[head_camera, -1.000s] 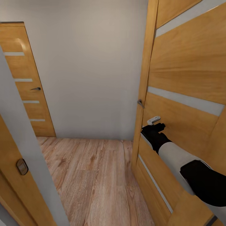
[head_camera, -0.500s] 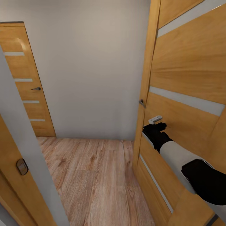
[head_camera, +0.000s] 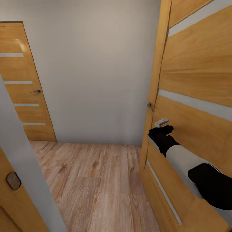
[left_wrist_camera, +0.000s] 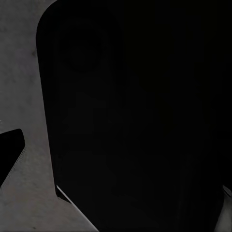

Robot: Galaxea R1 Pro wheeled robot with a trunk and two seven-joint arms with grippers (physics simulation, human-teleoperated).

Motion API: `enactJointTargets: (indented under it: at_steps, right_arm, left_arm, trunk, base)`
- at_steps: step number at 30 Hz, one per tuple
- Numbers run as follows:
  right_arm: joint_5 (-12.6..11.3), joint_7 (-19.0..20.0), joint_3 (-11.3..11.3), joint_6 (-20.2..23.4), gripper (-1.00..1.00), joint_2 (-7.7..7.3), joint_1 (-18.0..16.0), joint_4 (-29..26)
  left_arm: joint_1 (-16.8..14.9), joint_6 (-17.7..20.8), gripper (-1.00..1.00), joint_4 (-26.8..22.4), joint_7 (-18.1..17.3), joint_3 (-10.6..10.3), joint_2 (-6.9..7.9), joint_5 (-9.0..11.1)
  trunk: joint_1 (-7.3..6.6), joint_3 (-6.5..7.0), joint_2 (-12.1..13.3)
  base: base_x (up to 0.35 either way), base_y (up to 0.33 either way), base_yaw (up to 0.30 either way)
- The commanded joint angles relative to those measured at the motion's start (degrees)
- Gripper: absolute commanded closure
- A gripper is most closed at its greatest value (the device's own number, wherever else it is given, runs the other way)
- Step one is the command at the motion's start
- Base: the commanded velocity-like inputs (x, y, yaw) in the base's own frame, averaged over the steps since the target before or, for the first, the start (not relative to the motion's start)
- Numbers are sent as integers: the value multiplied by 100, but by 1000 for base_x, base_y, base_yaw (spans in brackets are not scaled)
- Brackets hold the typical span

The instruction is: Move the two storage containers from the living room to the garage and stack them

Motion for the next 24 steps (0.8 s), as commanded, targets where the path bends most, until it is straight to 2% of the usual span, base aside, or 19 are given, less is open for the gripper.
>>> enactJointTargets:
  at_steps: [1, 15, 24]
  right_arm:
    - [4, -44, 53, 58, -100, -12, -5, -10]
    - [4, -45, 53, 58, -100, -29, -9, -10]
    - [4, -44, 53, 52, -100, -289, -67, -10]
  left_arm:
    - [0, -3, -100, -5, -5, -1, -1, -1]
    - [0, -3, -100, -5, -5, 1, 3, -2]
    - [0, -3, -100, -7, -5, 2, -1, -1]
  trunk:
    - [3, -6, -2]
    - [3, -6, -2]
    - [3, -6, -2]
  base:
    - [291, 0, 0]
    - [39, 0, 0]
    - [0, 0, 0]
